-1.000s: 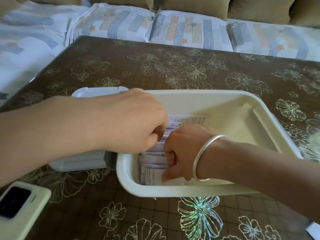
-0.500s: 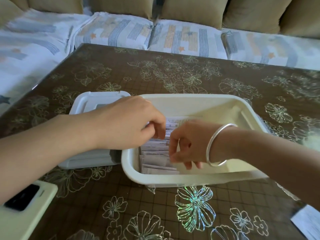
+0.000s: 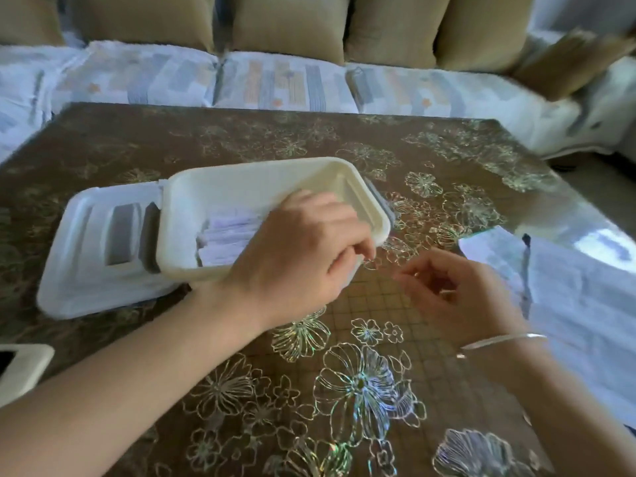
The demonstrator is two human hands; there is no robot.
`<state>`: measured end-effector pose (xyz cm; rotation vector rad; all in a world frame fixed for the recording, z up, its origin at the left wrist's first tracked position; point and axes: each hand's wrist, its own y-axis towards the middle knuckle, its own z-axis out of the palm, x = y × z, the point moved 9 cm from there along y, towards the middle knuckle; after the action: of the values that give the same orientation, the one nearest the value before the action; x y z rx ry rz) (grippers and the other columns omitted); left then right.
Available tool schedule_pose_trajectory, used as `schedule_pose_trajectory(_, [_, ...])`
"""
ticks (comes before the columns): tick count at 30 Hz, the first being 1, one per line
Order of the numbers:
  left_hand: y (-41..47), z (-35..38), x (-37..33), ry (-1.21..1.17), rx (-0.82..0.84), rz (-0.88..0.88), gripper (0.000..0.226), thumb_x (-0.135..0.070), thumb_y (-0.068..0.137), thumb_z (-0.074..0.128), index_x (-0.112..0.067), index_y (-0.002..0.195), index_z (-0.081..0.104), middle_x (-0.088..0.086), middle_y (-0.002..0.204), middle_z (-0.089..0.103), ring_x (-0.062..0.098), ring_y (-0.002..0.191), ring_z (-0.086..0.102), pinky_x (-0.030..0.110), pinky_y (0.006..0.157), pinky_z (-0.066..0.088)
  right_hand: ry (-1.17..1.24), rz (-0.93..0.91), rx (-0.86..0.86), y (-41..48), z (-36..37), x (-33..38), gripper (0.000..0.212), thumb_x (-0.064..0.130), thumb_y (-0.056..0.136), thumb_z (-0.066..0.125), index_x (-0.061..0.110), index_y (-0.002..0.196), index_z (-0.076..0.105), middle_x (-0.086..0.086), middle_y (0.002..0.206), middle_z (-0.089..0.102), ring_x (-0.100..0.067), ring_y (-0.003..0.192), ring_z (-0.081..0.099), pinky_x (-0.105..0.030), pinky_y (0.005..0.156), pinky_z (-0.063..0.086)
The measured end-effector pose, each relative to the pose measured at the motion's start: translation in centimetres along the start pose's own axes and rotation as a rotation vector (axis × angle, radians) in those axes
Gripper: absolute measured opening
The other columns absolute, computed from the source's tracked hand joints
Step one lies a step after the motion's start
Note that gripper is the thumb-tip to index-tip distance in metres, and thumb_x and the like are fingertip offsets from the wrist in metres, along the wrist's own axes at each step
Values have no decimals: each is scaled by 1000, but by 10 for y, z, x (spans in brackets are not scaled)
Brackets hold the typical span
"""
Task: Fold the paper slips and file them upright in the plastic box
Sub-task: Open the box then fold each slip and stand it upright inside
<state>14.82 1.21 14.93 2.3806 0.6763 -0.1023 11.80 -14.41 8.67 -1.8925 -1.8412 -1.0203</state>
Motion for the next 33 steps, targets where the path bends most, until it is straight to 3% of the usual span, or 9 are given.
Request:
schedule_pose_trajectory(3, [-1,26,-44,-18,9,83,25,-4,83,54,-18,86,74,-3,81,68,19,83,58,38,80,46,-427,108,-26,-42,-17,-62,19,35,83,71,27,100,67,7,103,67,-15,94,64,-31,73,50])
schedule_pose_trajectory(6, [-16,64,-66,-90,118,55,24,-5,83,58,-22,90,74,-7,85,69,14,86,58,34,83,45,-715,289,228,-79,-6,-117,58,59,90,46,28,139,45,4,152,36,-18,142,30,-35,112,28])
schedule_pose_trajectory(8, [-31,89,-70,-120,193,9,24,-7,85,58,-25,92,73,-10,87,68,11,87,58,33,84,46,-667,194,164,-88,-3,-113,46,51,93,51,23,129,58,0,144,49,-18,137,40,-36,112,30])
schedule_pose_trajectory(12, [-62,107,-67,-134,206,-110,23,-12,88,60,-28,99,72,-14,96,68,3,93,58,29,89,48,-550,-63,-24,-93,1,-80,20,26,79,68,17,96,73,-5,107,73,-22,100,70,-40,87,54])
schedule_pose_trajectory(18, [-110,111,-56,-99,363,-240,61,-48,84,66,-32,140,48,-22,144,43,-7,130,35,12,110,13,-401,-174,168,-117,34,-42,56,61,82,48,27,123,64,7,124,65,-7,113,62,-29,86,55])
schedule_pose_trajectory(20, [-121,109,-58,-15,371,-195,61,-51,78,67,-28,134,56,-16,137,54,1,126,49,23,110,29,-370,-215,168,-127,43,-28,56,62,81,48,31,125,62,11,126,64,-4,115,60,-26,87,53])
schedule_pose_trajectory(23, [-127,101,-63,108,316,-124,43,-42,74,74,-22,112,69,-9,110,71,10,101,66,32,90,52,-300,-270,136,-139,52,-16,43,46,81,60,30,121,64,14,123,65,0,116,58,-21,87,51])
schedule_pose_trajectory(28, [-132,90,-73,197,205,20,19,-29,82,70,-16,95,72,-6,87,72,15,78,67,35,72,51,-273,-323,113,-146,53,-7,46,44,79,61,26,121,63,12,117,68,-2,113,59,-22,89,49])
schedule_pose_trajectory(33, [-143,71,-68,0,108,-145,21,-41,86,64,-24,86,74,-13,78,71,5,68,62,29,68,49,-230,-349,83,-151,49,0,45,44,78,61,29,120,59,18,105,69,-2,95,59,-23,83,47])
